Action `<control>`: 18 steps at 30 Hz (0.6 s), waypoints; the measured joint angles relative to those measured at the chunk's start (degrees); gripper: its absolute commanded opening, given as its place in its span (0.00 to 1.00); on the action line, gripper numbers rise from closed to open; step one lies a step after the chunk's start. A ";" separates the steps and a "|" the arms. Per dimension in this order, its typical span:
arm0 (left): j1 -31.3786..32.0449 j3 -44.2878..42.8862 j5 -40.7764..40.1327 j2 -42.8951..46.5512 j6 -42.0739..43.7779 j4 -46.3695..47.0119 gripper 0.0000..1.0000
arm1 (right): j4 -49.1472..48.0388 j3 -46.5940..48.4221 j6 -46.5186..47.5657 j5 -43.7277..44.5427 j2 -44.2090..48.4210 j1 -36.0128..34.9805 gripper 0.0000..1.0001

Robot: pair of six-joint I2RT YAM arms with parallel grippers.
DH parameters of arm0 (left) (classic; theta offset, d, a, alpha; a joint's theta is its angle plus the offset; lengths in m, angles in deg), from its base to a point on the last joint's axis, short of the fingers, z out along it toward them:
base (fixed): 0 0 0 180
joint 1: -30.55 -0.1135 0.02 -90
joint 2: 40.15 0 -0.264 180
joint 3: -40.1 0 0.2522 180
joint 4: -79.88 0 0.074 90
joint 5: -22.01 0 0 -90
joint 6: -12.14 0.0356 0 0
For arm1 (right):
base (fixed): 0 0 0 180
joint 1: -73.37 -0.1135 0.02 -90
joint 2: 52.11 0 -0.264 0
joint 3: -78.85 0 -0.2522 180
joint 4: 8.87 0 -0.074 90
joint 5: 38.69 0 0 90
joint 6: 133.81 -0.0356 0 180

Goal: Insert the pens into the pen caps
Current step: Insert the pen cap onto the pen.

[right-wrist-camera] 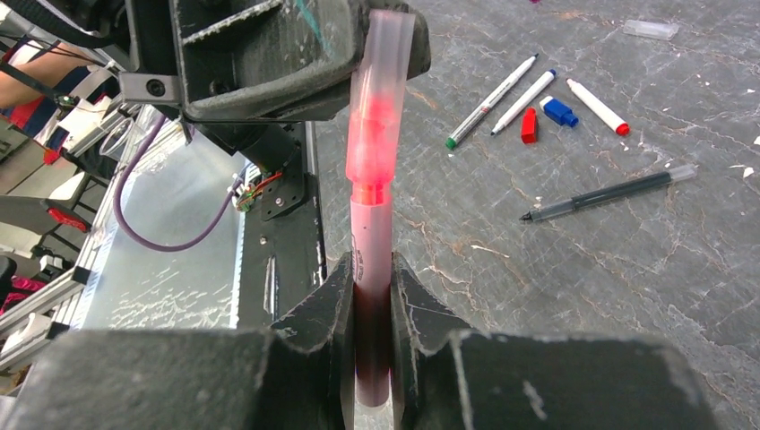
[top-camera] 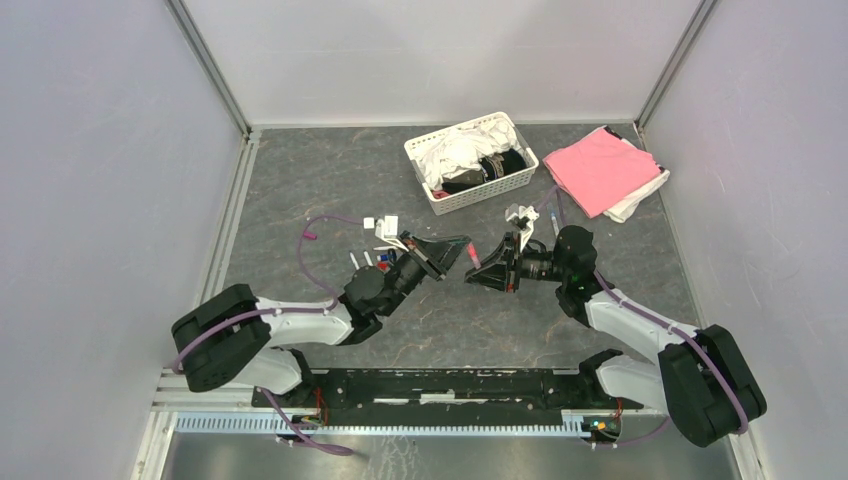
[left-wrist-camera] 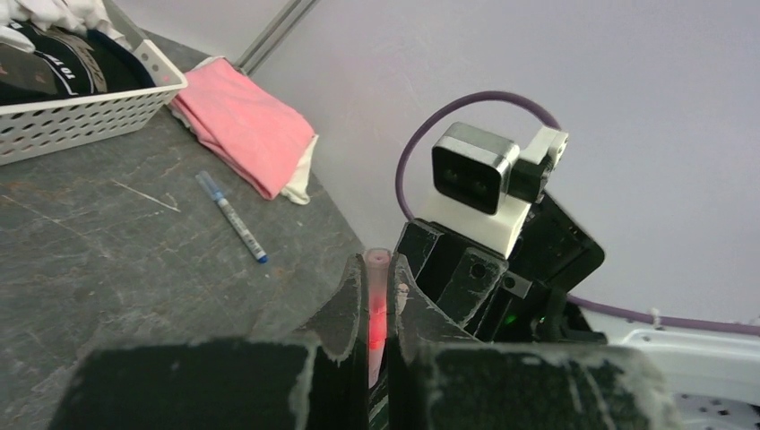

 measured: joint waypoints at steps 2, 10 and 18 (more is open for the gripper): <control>1.01 -1.11 -1.05 0.90 1.97 -3.21 0.02 | 0.39 0.00 0.00 -0.09 0.02 0.15 0.00; 3.65 -1.18 -4.11 1.60 4.15 -4.92 0.02 | -1.84 -1.55 -2.89 -1.81 0.39 1.31 0.00; 4.00 -1.84 -3.37 1.57 4.15 -5.66 0.23 | -2.86 -2.14 -2.99 -2.97 0.98 1.90 0.00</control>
